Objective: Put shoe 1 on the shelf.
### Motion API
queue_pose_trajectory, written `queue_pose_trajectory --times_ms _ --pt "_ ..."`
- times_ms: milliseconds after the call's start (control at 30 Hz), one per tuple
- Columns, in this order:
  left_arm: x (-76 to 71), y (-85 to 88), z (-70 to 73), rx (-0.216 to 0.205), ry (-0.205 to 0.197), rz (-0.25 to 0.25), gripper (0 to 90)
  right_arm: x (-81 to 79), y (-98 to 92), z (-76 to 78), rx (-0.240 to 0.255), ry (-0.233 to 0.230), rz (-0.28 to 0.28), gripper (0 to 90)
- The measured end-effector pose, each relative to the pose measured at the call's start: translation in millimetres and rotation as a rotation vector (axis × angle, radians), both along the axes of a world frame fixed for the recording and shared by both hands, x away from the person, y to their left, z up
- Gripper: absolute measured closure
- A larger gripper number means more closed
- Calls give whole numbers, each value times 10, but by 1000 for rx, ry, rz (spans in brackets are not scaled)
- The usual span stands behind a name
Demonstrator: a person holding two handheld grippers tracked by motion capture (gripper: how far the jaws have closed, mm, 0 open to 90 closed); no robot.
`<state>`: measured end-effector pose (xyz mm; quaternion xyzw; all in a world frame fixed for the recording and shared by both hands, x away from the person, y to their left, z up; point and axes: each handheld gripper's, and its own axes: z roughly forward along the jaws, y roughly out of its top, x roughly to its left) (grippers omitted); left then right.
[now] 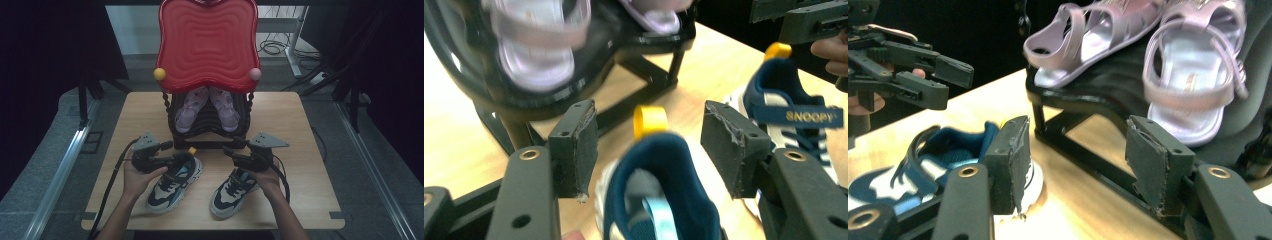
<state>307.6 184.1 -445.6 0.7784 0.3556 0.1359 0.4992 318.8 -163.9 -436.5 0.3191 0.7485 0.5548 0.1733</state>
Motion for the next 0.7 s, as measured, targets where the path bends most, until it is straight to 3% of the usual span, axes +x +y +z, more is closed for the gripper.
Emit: queue_pose_trajectory --times_ms 233,367,467,567,700 --pt "-162 82 -115 -17 8 27 401 -139 -96 -82 -3 4 18 453" --pt "-235 118 -131 -11 15 26 400 -182 -140 -120 -34 21 29 455" --pt "-313 157 -134 -28 -7 24 423 -194 -147 -132 -44 27 38 455" --pt "-395 174 -124 -20 -15 0 453 -215 -142 -145 -54 30 47 456" --pt "-455 215 -178 5 14 -15 507 -238 -133 -159 -57 20 38 461"
